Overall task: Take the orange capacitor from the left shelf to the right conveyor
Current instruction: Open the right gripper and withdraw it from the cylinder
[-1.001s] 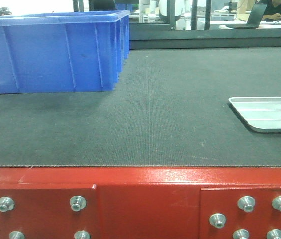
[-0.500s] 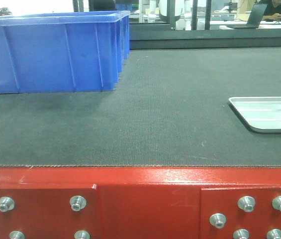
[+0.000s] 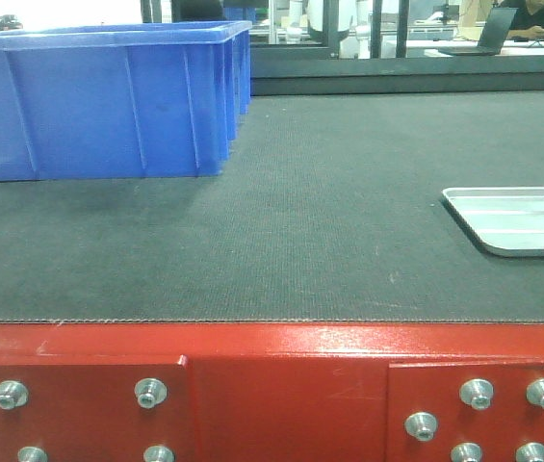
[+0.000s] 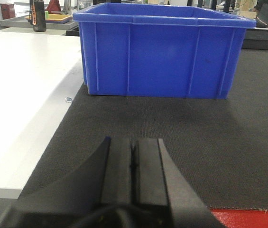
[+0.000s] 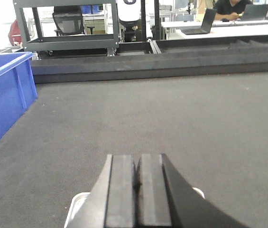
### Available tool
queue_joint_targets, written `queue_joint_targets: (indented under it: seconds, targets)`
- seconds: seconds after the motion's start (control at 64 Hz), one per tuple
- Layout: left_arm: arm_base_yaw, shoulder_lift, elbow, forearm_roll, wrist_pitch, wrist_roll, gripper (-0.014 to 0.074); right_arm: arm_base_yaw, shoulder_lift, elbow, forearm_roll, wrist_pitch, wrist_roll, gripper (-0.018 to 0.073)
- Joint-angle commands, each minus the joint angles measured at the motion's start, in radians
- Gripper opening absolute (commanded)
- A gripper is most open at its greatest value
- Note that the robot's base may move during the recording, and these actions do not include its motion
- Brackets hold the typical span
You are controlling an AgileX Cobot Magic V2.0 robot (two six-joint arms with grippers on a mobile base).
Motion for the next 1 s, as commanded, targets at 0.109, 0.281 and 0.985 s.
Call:
queue_joint_targets:
  seconds: [0.109,0.281,0.985]
  targets:
    - [0.002,-0.013,-0.005,-0.002,-0.089,-0.001,-0.0127,0.002,-0.100,-0.006,0.467,0.027,-0.595,0.0054]
    - [0.002,-0.013,-0.005,-0.002,-0.089,-0.001,-0.0127,0.002,-0.276,0.149,0.489,0.014,-0.630,0.0054]
    - [0.002,-0.013,-0.005,-0.002,-0.089,-0.001,-0.0127,0.002,-0.530,0.466,0.418,-0.078,-0.477,0.0054]
